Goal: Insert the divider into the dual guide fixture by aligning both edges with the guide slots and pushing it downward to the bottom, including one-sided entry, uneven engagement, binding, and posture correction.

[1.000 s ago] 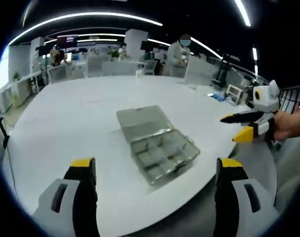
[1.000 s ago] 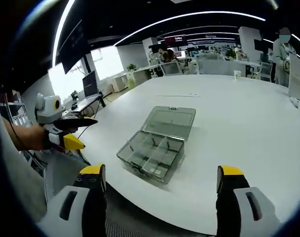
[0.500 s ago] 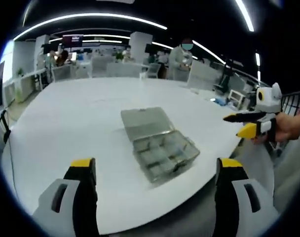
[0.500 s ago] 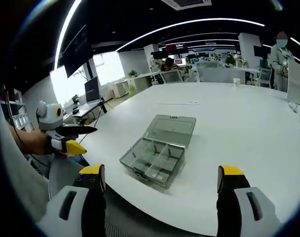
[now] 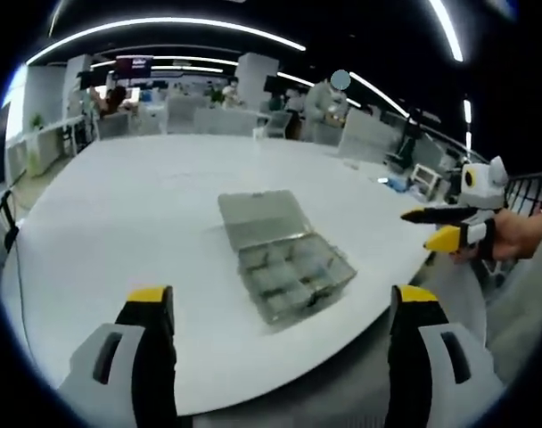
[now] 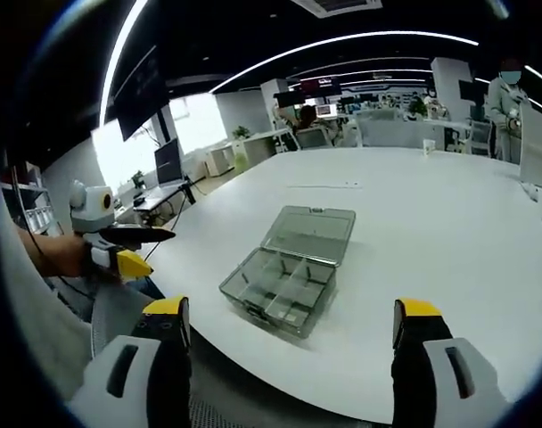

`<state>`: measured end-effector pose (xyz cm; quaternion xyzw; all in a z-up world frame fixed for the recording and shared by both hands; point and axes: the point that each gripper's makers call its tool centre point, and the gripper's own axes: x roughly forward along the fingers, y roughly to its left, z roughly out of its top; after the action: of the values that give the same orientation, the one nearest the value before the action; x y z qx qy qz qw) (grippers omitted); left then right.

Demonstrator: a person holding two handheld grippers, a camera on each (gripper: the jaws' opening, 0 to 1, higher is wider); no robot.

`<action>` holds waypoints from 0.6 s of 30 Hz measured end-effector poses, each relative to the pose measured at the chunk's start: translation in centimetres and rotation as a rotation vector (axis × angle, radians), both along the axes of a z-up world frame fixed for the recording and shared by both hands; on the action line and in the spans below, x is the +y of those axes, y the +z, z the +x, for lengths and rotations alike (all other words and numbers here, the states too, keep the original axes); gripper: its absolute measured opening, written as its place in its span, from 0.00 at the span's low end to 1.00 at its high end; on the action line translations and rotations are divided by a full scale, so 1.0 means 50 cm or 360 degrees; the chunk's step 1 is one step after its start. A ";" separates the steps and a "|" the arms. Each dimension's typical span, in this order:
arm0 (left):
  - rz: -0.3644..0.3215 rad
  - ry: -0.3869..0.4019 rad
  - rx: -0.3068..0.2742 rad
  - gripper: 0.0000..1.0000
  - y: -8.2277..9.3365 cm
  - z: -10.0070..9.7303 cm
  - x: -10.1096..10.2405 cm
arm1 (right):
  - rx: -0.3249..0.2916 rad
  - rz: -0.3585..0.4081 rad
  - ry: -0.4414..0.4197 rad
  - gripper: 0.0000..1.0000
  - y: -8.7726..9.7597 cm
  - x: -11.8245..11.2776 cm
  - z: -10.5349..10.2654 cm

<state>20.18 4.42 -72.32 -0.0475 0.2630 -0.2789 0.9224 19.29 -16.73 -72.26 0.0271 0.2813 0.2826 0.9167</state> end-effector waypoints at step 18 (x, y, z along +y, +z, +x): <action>0.0006 0.0006 0.0036 0.99 -0.005 -0.002 0.004 | 0.0017 -0.0004 0.0029 0.93 -0.006 0.003 -0.003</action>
<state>20.07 4.63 -72.60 -0.0495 0.2740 -0.2763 0.9199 19.13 -16.57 -72.56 0.0249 0.2869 0.2902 0.9126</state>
